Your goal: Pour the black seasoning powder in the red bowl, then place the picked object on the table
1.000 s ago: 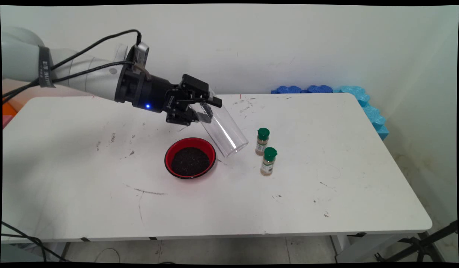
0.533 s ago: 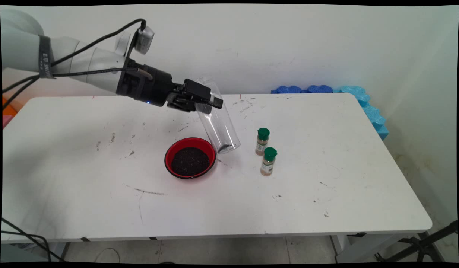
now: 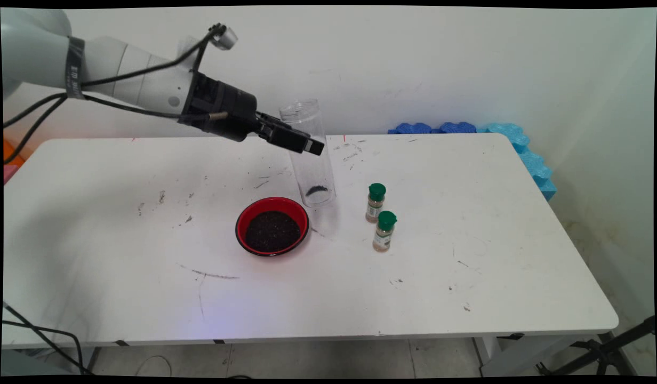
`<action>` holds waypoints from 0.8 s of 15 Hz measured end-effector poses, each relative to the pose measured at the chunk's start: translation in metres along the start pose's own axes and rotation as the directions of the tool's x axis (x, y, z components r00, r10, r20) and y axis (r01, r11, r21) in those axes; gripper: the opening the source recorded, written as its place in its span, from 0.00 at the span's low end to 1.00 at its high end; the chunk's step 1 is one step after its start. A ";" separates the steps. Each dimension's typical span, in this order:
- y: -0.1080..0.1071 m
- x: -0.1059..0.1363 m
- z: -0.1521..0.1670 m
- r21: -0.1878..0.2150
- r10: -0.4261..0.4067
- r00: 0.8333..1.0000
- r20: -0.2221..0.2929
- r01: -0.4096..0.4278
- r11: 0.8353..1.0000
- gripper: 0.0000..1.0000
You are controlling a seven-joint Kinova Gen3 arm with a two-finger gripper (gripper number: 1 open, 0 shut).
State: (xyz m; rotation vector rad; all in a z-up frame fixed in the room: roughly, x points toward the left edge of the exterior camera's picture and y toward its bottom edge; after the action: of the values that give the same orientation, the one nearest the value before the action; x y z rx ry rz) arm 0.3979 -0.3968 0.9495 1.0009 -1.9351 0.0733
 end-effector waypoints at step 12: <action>0.014 -0.001 0.044 0.020 0.431 0.901 0.046 -0.432 0.902 0.00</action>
State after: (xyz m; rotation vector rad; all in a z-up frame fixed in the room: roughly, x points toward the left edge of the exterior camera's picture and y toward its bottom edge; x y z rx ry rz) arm 0.3581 -0.4055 0.9281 0.5762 -2.1690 0.3375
